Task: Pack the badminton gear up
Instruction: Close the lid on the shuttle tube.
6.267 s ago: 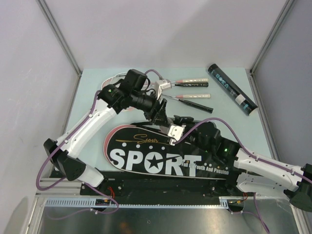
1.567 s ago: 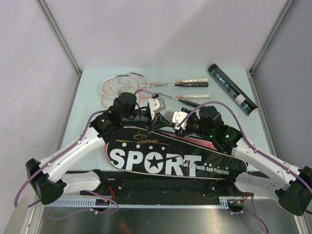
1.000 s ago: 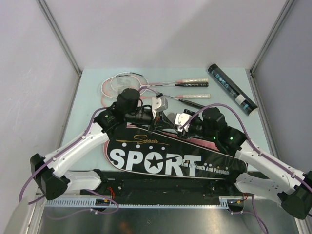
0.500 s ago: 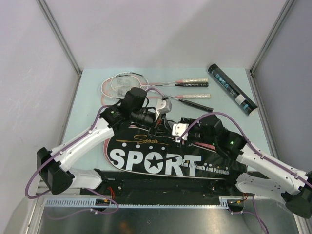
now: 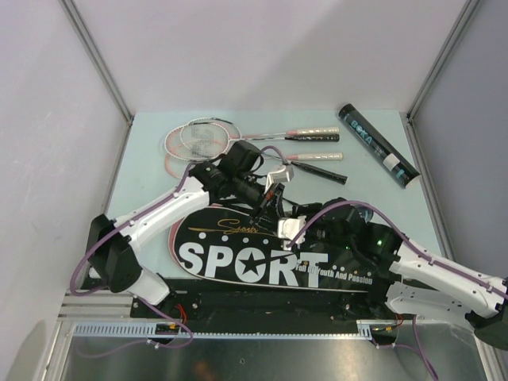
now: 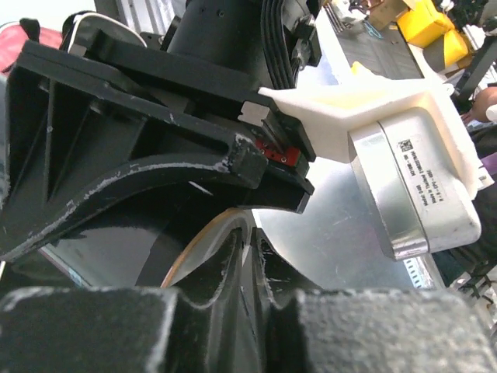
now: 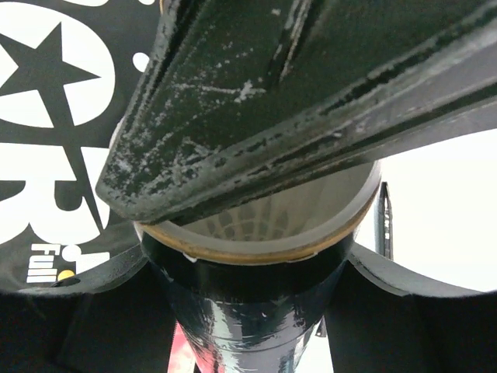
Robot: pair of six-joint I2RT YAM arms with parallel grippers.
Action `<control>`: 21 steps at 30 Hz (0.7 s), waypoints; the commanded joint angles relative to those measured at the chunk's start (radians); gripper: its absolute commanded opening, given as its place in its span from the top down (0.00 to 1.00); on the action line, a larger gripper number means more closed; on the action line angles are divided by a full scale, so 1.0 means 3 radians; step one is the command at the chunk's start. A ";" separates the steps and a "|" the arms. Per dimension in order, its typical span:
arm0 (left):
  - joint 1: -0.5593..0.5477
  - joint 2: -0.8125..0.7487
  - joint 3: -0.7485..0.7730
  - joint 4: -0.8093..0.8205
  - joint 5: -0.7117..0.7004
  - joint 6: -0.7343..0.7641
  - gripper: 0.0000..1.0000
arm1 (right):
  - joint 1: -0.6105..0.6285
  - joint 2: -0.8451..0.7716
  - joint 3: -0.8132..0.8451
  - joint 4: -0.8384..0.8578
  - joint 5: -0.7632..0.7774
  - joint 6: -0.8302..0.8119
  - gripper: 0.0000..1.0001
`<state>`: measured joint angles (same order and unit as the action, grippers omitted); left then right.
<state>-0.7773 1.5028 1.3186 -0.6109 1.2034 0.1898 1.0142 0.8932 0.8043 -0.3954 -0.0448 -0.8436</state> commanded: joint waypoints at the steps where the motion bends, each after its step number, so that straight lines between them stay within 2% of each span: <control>1: -0.0027 0.0374 0.0135 0.0124 -0.0207 0.0472 0.78 | 0.0163 -0.0206 0.0111 0.1511 -0.0347 0.0112 0.94; 3: -0.0002 0.0436 0.0166 0.0114 -0.0207 0.0482 0.68 | 0.0173 -0.0252 0.0085 0.1604 -0.0403 0.0153 0.94; 6: 0.0029 0.0548 0.0247 0.0104 -0.0115 0.0497 0.59 | 0.0255 -0.0303 0.0024 0.1757 -0.0403 0.0174 0.94; 11: 0.0029 0.0671 0.0370 0.0099 -0.0135 0.0533 0.55 | 0.0368 -0.0334 -0.0073 0.2151 -0.0428 0.0311 0.96; 14: 0.0019 0.0722 0.0421 0.0099 -0.0308 0.0528 0.56 | 0.0373 -0.0324 -0.0119 0.2406 -0.0479 0.0454 0.96; 21: -0.0053 0.0855 0.0488 0.0104 -0.0370 0.0482 0.55 | 0.0388 -0.0211 -0.0160 0.2877 -0.0485 0.0516 0.96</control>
<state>-0.7483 1.6451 1.4517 -0.7231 1.3270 0.2253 1.0367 0.8314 0.6819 -0.2035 0.1101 -0.7898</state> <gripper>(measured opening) 0.433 0.673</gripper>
